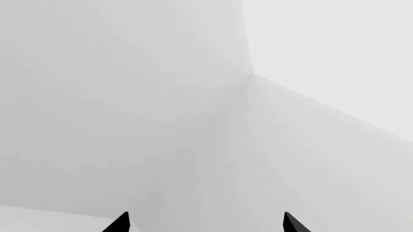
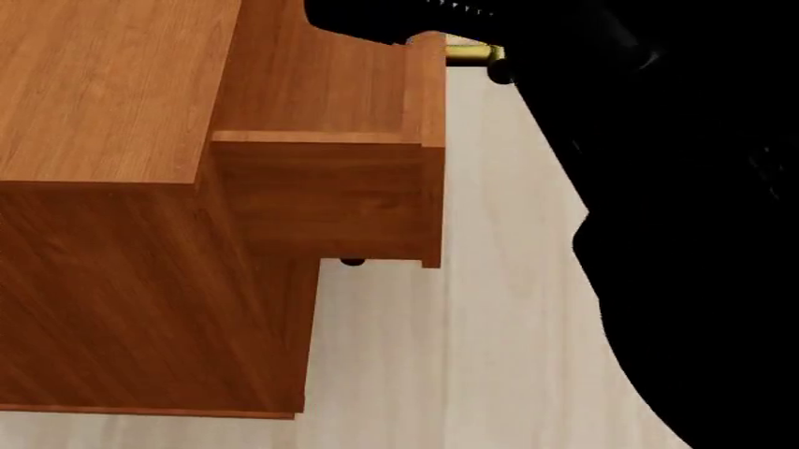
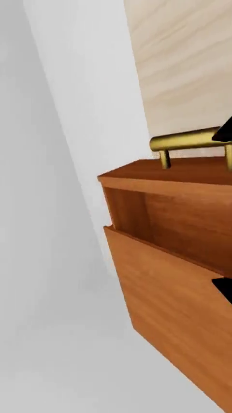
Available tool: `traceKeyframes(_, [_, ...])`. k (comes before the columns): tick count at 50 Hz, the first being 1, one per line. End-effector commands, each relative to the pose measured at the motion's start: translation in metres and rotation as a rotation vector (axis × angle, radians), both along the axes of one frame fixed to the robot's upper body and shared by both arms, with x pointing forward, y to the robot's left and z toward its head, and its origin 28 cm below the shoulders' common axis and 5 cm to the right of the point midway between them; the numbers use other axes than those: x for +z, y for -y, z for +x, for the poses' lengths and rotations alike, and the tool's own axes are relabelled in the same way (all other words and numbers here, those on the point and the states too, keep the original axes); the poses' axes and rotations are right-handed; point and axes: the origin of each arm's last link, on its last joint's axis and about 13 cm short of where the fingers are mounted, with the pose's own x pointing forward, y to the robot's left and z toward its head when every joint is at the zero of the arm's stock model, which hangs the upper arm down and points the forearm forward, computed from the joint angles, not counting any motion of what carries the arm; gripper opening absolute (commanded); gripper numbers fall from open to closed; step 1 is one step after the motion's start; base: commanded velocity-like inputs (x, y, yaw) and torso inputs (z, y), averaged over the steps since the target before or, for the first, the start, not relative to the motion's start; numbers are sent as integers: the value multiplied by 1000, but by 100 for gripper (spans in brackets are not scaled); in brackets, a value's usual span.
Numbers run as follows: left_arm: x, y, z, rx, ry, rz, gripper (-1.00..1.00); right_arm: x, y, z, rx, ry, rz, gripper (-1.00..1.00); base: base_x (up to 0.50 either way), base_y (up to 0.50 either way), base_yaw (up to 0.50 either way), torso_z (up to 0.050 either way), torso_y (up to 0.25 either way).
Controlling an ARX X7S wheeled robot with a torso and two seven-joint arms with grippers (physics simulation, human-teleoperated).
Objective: Close the bottom drawer of the cabinet and open the top drawer.
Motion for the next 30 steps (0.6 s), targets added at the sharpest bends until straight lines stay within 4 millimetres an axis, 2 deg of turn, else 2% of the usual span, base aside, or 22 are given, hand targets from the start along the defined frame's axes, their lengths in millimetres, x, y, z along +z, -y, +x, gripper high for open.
traceKeyframes(1, [0,0,0,-1,2,0,100,15,-18,0,6,34,-119,100,0,0,0,0,0])
traceKeyframes(9, [0,0,-1,-2,4,-1,100,18,-22,12,-11,3,-157,100,0,0,0,0,0])
traceKeyframes(14, [0,0,0,-3,4,0,100,17,-21,28,-27,-85,-147,100,0,0,0,0,0])
traceKeyframes(19, [0,0,-1,-3,5,-1,100,6,-18,47,-67,-166,-170,100,0,0,0,0,0])
traceKeyframes(30, [0,0,-1,-4,6,-2,100,-16,-13,67,-99,-283,-211,100,0,0,0,0,0])
